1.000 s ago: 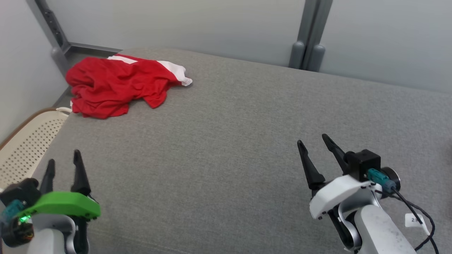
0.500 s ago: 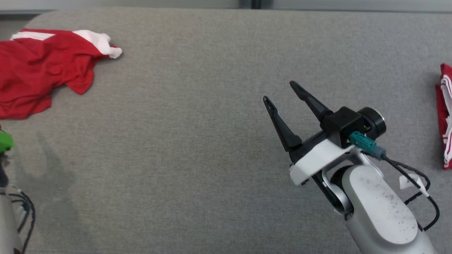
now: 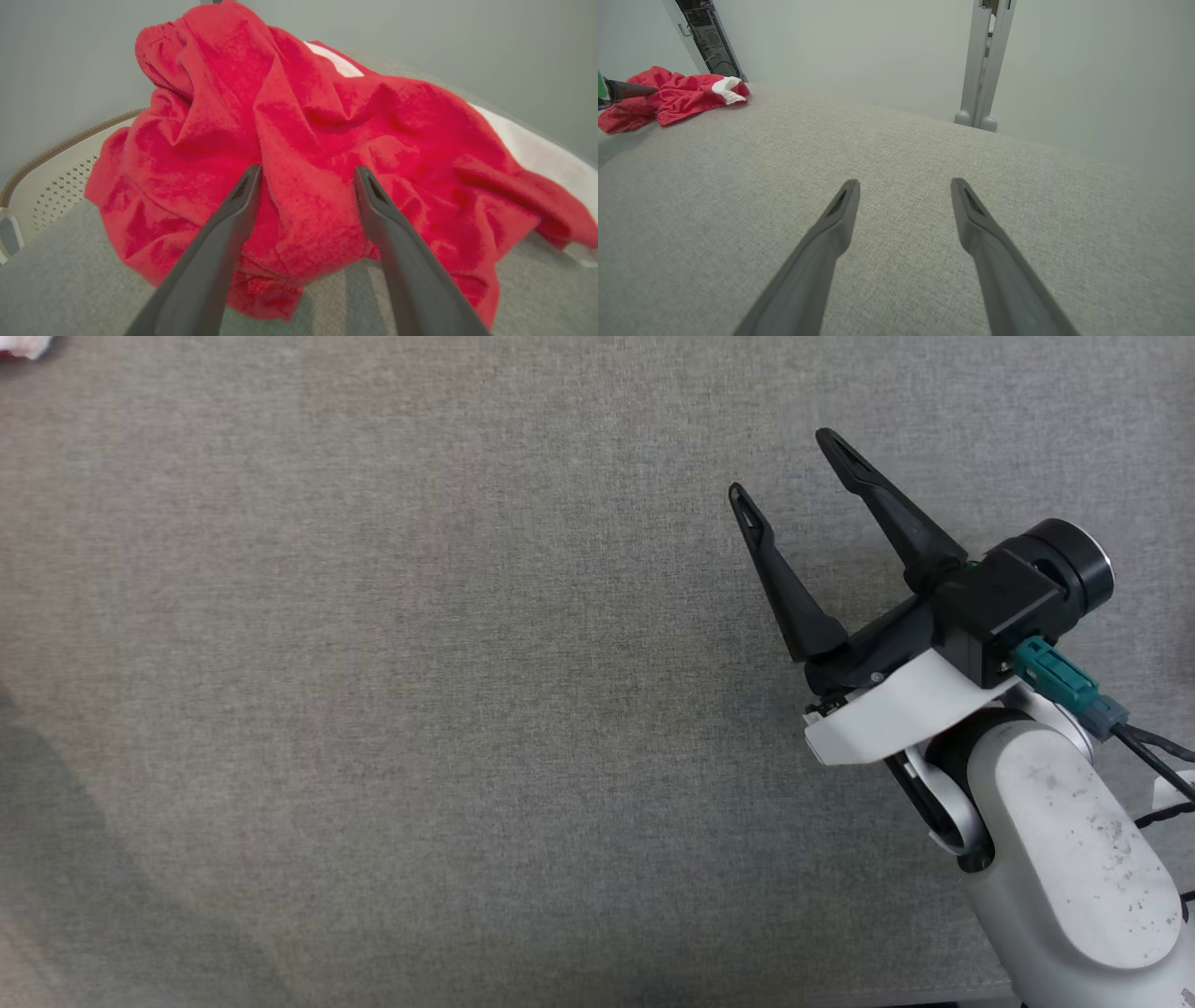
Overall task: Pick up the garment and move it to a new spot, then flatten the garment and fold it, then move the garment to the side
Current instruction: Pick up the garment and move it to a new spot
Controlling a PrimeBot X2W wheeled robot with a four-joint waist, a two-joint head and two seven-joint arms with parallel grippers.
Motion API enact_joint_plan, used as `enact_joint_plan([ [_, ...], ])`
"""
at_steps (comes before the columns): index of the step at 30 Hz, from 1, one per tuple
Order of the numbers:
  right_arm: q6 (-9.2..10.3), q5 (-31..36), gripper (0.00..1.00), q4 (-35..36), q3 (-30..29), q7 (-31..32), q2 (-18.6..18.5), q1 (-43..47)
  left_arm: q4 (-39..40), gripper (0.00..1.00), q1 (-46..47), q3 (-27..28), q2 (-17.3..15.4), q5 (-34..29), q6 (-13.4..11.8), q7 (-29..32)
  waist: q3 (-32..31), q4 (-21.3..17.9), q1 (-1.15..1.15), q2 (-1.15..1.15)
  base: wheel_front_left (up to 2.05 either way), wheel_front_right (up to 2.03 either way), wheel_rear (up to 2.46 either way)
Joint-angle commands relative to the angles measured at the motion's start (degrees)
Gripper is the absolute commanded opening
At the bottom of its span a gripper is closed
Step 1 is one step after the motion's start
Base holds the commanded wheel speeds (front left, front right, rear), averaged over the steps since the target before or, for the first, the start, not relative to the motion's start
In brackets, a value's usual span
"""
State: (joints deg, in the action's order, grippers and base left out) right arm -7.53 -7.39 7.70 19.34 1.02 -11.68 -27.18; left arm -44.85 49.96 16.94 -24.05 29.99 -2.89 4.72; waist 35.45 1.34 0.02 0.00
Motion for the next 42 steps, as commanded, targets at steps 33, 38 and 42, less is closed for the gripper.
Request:
enact_joint_plan([
  [33,0.09,-7.1,1.0,-18.6,-2.7,-9.7,6.4,10.2,26.2,0.0,-6.1,-13.4,-2.5,-5.2,7.1,6.3,-29.7,-7.2,-0.02,0.0,0.0,0.0,0.0],
  [38,0.09,-6.8,1.0,-18.5,-4.0,-9.5,6.7,11.7,36.4,0.0,-7.9,-18.1,3.5,-3.7,6.7,9.2,-31.4,-9.7,-0.02,0.0,0.0,0.0,0.0],
  [42,0.09,-6.6,1.0,-17.7,-4.7,-9.3,6.9,11.7,41.9,0.0,-9.8,-21.9,8.5,-3.3,6.0,9.7,-31.3,-12.2,-0.02,0.0,0.0,0.0,0.0],
])
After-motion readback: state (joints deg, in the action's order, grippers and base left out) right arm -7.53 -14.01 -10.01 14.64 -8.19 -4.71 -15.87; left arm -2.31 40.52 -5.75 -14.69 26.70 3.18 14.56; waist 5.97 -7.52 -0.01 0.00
